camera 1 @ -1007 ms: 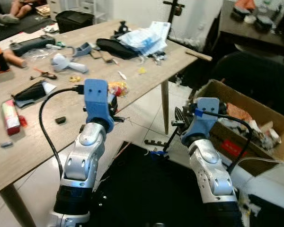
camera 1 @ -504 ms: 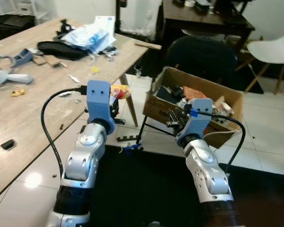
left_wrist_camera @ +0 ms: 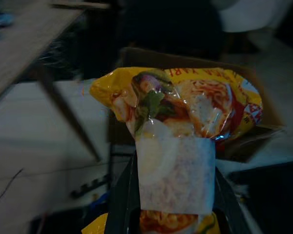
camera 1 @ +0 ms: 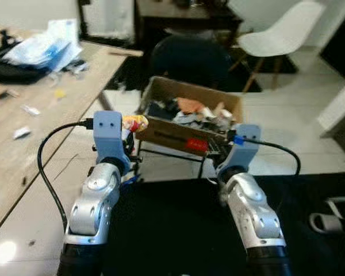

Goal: Picking trash to rubbish bin

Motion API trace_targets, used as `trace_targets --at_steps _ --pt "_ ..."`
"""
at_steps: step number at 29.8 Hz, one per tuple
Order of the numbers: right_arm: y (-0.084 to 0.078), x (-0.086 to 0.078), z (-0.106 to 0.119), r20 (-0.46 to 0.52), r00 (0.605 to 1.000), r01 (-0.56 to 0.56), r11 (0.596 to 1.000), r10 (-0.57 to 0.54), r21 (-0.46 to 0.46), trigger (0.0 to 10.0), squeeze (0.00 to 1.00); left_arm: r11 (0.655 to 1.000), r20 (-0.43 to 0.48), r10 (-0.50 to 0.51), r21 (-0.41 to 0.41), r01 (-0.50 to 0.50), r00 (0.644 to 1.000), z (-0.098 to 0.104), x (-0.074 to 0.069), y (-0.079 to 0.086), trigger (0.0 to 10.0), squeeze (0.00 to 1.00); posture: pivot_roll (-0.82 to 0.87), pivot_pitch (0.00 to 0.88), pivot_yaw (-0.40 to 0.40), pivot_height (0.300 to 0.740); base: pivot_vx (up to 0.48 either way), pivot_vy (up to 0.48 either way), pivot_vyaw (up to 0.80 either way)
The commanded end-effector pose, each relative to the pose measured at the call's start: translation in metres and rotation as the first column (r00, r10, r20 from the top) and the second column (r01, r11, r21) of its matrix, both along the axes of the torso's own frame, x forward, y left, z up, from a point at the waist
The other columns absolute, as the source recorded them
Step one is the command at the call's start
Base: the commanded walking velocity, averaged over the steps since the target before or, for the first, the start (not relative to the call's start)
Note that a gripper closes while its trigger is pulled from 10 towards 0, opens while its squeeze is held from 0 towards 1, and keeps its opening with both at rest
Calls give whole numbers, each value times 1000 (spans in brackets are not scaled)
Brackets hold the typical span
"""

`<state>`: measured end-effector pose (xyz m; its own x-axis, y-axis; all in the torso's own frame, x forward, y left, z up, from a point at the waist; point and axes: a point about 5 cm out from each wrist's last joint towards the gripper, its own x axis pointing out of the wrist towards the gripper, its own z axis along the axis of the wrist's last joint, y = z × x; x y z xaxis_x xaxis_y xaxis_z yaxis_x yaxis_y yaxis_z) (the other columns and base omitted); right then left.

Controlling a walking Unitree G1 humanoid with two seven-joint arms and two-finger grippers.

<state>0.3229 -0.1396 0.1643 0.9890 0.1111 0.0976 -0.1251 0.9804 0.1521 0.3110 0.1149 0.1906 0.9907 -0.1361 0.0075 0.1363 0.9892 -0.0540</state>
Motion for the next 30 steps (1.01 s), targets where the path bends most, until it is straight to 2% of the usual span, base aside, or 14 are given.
trace_targets --at_steps 1,6,8,16,22,30 --pt "3 0 -4 -14 1000 -23 1000 23 -10 10000 0 1000 -10 -3 21 3 1000 -4 -2 0 10000 0 150 143 -68 740 0 0 0" --pt "4 0 -5 -12 999 -38 999 37 -26 10000 0 999 32 -35 -32 36 999 0 -5 -4 10000 0 140 115 -52 740 0 0 0" --pt "2 -2 -5 -13 1000 -11 1000 11 -9 10000 0 995 49 -75 -65 78 996 4 -7 -9 10000 0 134 107 -56 740 300 0 0" --pt "5 -2 -8 -19 999 -27 1000 26 -14 10000 0 992 63 -104 -67 108 993 8 -6 -14 10000 0 139 111 -50 740 399 0 0" --pt "4 -2 -8 -15 999 -29 999 28 -16 10000 0 994 90 -73 -77 80 993 11 -5 -10 10000 0 142 115 -55 740 432 0 0" --pt "3 -1 -7 -9 1000 -26 999 26 -21 10000 0 993 95 -86 -73 93 992 11 -6 -10 10000 0 142 115 -50 740 425 0 0"
